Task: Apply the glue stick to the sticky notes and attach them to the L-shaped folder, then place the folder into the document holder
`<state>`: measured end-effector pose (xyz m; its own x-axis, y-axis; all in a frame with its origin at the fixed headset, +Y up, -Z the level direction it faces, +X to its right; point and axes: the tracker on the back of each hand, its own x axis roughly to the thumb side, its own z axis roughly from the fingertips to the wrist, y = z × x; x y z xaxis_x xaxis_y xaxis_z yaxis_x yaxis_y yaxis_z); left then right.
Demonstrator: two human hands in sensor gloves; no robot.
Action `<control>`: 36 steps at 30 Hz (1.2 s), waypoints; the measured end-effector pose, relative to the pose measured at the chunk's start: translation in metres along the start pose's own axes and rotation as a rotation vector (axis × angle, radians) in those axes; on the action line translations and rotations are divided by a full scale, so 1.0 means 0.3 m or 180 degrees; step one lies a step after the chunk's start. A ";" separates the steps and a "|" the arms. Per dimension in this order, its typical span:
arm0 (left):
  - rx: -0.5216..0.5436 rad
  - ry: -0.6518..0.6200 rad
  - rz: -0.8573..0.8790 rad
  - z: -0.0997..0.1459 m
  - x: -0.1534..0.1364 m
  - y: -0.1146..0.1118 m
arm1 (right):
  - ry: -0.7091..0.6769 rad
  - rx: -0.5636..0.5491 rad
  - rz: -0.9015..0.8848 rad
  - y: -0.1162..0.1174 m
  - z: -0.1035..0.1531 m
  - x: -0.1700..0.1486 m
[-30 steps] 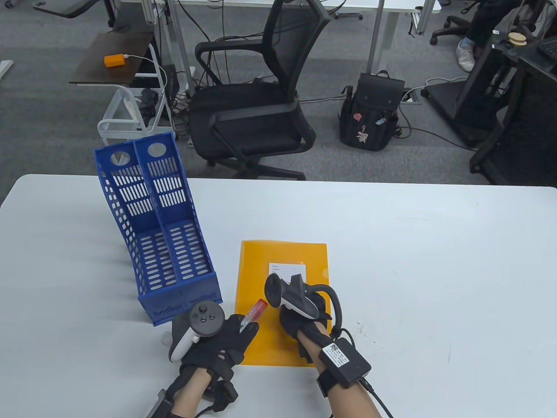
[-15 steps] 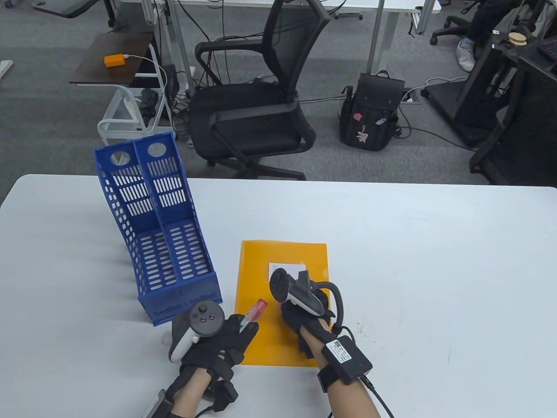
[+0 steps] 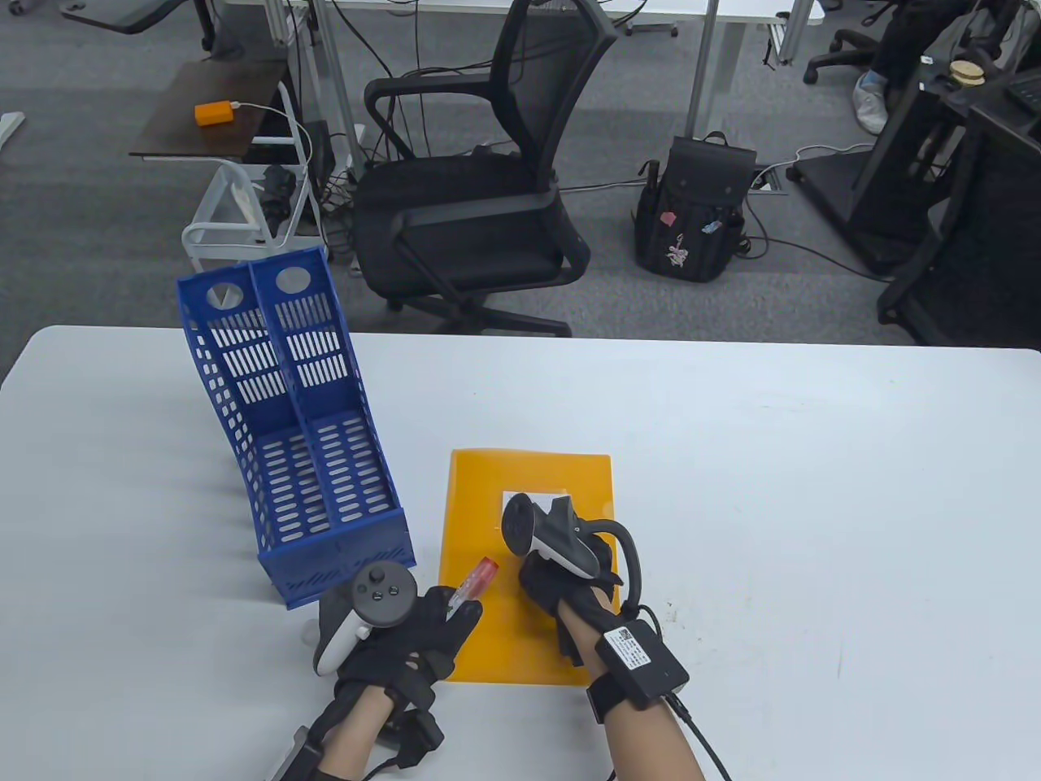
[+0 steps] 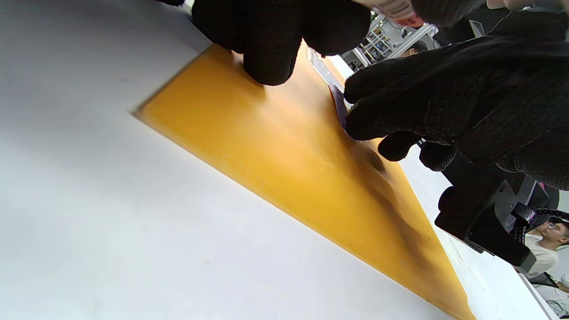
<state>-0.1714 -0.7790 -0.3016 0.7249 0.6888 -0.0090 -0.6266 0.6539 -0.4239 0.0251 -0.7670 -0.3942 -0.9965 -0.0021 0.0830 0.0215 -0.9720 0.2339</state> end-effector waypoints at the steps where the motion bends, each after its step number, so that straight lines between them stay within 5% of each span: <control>1: -0.0001 0.0000 0.0001 0.000 0.000 0.000 | -0.0004 0.0012 0.0010 0.000 -0.001 0.001; 13: -0.0020 0.0004 0.0028 -0.002 -0.003 0.003 | 0.0035 0.0305 0.0108 0.003 -0.007 0.001; 23: -0.0008 0.0001 0.0011 -0.003 -0.003 0.004 | 0.0035 0.0021 0.0153 -0.005 -0.001 0.004; 28: -0.0005 0.0004 -0.0021 -0.003 -0.002 0.003 | 0.0057 0.0293 0.0121 0.006 -0.011 0.006; 36: 0.0001 0.0000 -0.0039 -0.006 -0.001 0.002 | -0.0025 -0.0449 0.0405 -0.017 0.055 0.014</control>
<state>-0.1716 -0.7792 -0.3034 0.7326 0.6806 -0.0038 -0.6177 0.6626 -0.4236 0.0221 -0.7581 -0.3791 -0.9858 -0.1259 0.1110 0.1355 -0.9873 0.0830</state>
